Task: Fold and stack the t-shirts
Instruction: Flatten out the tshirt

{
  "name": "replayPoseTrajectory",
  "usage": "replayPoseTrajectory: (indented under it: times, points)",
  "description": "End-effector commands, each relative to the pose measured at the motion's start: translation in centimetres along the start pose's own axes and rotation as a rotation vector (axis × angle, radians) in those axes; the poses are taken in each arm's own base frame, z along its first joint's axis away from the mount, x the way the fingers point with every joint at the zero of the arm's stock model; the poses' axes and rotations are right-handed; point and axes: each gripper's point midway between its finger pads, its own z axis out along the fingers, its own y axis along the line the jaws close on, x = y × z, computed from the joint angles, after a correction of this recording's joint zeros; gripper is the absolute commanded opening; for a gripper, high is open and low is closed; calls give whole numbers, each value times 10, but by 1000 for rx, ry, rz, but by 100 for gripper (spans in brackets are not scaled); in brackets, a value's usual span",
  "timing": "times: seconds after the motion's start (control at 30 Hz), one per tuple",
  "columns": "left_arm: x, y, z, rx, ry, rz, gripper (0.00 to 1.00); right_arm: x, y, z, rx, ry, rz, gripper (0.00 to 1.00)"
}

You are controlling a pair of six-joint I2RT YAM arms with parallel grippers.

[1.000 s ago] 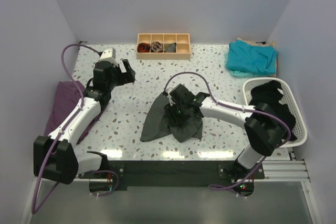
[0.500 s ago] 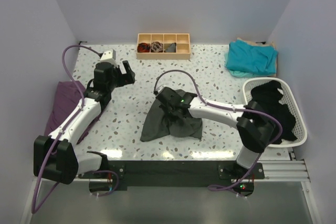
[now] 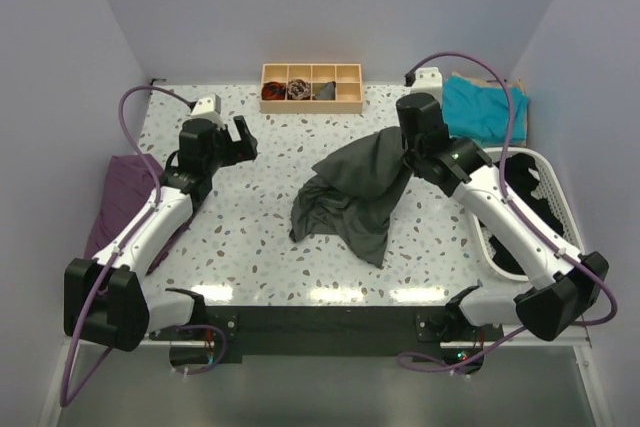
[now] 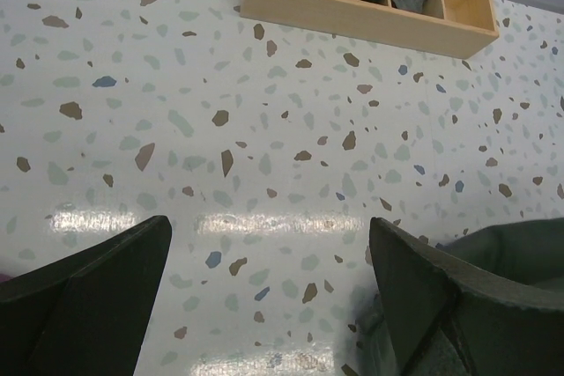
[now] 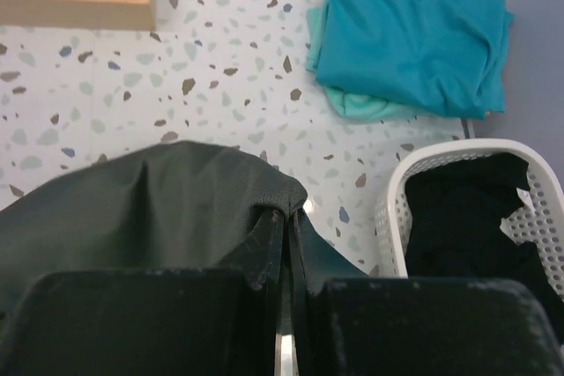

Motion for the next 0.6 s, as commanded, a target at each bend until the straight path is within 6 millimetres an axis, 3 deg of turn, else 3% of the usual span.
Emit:
replayPoseTrajectory:
  times: [0.0, 0.23, 0.43, 0.57]
  points:
    - [-10, -10, 0, 44, -39, 5, 99, 3, 0, -5, -1, 7, -43, 0]
    - [-3, -27, 7, 132, -15, 24, 98, -14, -26, -7, 131, -37, -42, 0]
    - [25, -65, 20, 303, 88, 85, 98, -29, -14, -15, 22, -61, 6, 0]
    - [63, -94, 38, 349, 189, 116, 97, -49, 7, -33, -153, -84, 33, 0]
